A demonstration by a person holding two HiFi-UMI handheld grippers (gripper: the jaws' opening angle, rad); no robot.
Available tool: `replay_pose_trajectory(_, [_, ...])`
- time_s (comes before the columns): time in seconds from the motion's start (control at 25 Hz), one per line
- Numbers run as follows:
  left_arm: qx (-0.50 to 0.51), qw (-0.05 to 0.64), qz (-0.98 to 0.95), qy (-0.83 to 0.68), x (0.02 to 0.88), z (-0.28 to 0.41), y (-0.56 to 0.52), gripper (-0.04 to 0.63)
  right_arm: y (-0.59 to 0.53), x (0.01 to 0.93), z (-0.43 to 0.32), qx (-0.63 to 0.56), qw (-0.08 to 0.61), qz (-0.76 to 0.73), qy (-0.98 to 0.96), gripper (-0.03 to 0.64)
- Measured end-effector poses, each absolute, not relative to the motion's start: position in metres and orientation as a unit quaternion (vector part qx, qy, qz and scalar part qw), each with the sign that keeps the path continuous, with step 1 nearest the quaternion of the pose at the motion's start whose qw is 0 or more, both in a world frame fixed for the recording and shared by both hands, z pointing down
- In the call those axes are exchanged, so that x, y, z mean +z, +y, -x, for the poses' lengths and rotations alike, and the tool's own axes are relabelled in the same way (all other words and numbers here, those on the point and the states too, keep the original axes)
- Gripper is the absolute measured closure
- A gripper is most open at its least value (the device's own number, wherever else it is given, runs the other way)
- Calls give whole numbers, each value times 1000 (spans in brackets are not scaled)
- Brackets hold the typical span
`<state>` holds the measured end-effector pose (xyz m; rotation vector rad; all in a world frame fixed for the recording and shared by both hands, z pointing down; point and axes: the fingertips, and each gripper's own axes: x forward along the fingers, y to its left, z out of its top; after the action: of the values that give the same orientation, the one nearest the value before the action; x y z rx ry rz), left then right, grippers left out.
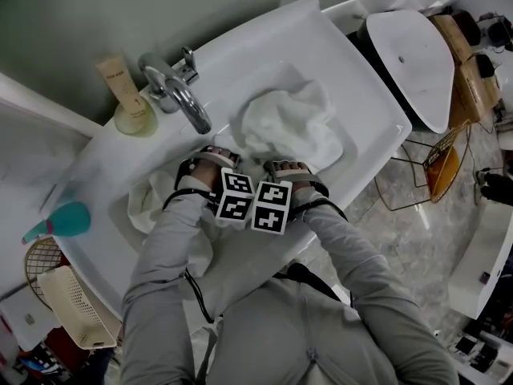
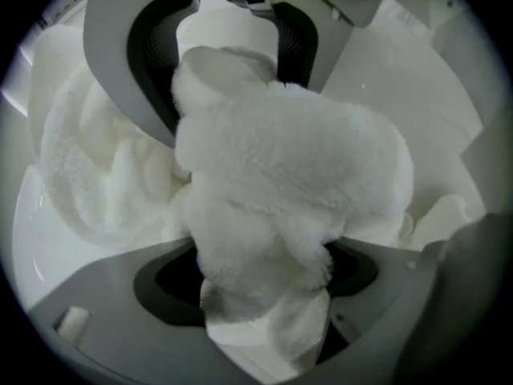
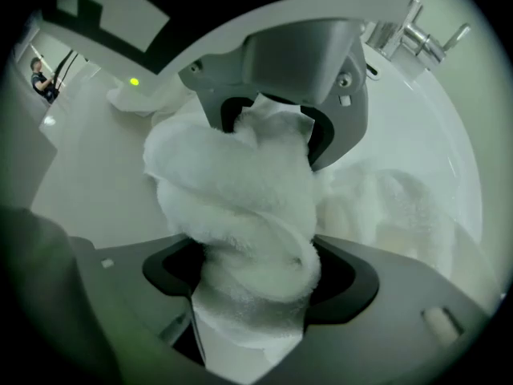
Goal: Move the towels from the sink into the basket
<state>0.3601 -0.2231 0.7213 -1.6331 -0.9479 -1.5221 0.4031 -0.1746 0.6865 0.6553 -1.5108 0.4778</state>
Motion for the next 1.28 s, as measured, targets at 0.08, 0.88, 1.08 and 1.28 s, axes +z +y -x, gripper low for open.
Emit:
replay_pose_trajectory(0.08, [-579,364,635,-359,719,-361,-224,176,-174,684,-404,174,672,-285,-661,316])
replay_pose_trajectory(0.88, [-517,365,757,-163,591,-351,-236,419,-176,559,-399,-6,555,-471,-686,434])
replay_pose_trajectory(1.08, [-523,342,777,-82,543,-326,-230,419,-172,511,-384,-69,521,-483,-700,434])
replay_pose_trajectory(1.28, [-531,339,776,-2,490,-292,-214,420,-164,464,-358,-141,484,-478,-720,434])
